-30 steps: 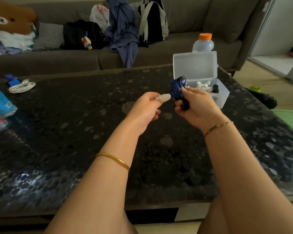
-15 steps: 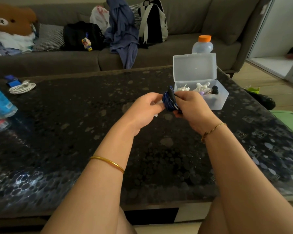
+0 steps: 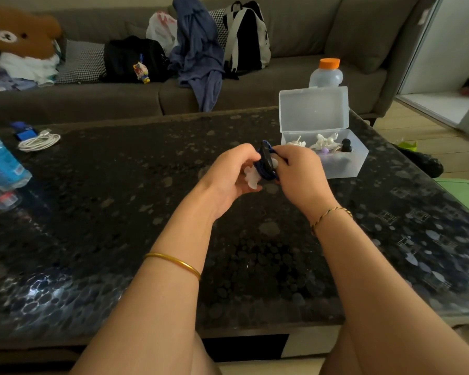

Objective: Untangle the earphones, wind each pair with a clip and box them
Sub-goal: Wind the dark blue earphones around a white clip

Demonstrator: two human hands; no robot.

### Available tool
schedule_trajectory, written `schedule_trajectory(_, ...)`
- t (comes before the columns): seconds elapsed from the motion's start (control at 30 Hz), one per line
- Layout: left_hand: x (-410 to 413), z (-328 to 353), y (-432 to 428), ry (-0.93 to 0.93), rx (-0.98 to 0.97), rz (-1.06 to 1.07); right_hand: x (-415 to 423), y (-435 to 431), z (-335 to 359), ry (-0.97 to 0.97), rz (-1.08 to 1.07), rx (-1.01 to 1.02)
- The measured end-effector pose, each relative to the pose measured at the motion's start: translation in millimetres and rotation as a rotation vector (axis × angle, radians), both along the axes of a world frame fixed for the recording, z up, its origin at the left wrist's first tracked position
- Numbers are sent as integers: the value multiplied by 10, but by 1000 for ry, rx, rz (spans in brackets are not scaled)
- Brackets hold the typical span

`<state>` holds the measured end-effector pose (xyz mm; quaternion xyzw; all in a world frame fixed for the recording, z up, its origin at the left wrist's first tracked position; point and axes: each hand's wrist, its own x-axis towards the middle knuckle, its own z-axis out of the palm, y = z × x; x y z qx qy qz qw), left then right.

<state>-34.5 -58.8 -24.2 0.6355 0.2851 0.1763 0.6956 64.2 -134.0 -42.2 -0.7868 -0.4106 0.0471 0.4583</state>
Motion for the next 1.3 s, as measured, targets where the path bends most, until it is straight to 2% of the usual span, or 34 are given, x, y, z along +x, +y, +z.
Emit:
schedule_trajectory(0.3,19,-8,33,16,22,-5,-22,5,-20,-121,21,23)
schedule_trajectory(0.5,6,3,54,-21,18,-13,35,-34,-13,175,103,94)
schedule_trajectory(0.73,-28,-8,75,-97,45,-14,36,-43,-5,531,74,171)
schedule_trajectory(0.9,-10,-12,30,-94,84,-3,39,-84,10,589,83,232)
schedule_trajectory(1.07,11,12,23,-89,-4,35,33,-94,2,658,83,229)
schedule_trajectory(1.2,47,-79,36,-22,192,123,3,-74,18,802,107,243)
schedule_trajectory(1.3,58,-73,40,-66,187,145,1,-65,31,947,116,272)
